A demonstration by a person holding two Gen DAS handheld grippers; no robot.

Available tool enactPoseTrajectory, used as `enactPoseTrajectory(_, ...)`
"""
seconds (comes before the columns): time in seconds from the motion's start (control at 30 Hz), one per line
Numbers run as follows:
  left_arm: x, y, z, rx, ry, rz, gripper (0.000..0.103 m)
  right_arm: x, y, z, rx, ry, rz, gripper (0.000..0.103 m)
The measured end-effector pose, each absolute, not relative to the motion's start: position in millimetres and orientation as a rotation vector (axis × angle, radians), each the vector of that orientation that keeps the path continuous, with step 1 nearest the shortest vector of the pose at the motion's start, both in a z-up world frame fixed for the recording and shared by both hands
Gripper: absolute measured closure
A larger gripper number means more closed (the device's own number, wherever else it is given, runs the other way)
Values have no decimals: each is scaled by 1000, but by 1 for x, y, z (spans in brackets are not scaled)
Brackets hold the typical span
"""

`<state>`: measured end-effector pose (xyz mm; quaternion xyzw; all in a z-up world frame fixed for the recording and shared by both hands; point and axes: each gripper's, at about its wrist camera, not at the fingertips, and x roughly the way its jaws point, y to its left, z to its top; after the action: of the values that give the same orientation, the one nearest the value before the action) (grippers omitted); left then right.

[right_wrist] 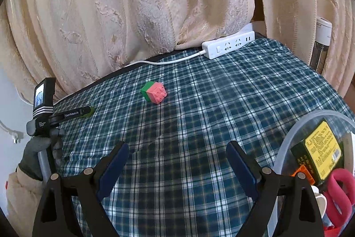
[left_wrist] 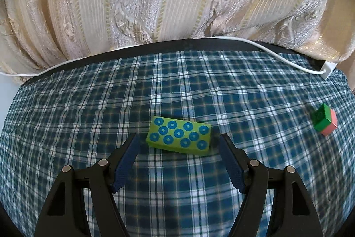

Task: Organize objects
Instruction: 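Move the left tool to the green dotted brick while the right tool approaches the green-pink brick, then grasp the green dotted brick with the left tool while the right tool grasps the green-pink brick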

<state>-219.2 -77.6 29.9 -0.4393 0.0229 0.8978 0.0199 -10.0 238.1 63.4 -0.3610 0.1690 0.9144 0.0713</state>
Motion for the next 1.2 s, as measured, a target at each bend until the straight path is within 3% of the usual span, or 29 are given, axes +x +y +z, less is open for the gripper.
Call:
enactPoseTrajectory(0.43,-233,-82,17,-1397,27,2753,29,-49,233,61,-1145,541,2753,11)
enactPoseTrajectory(0.6,-232,-82,17,-1371,29,2751,39,-65,231,57,-1169,567,2746,11)
enactPoseTrajectory(1.2,-218,-73,37,-1302,52,2776,40,-139,228,33,-1205,513,2718,11)
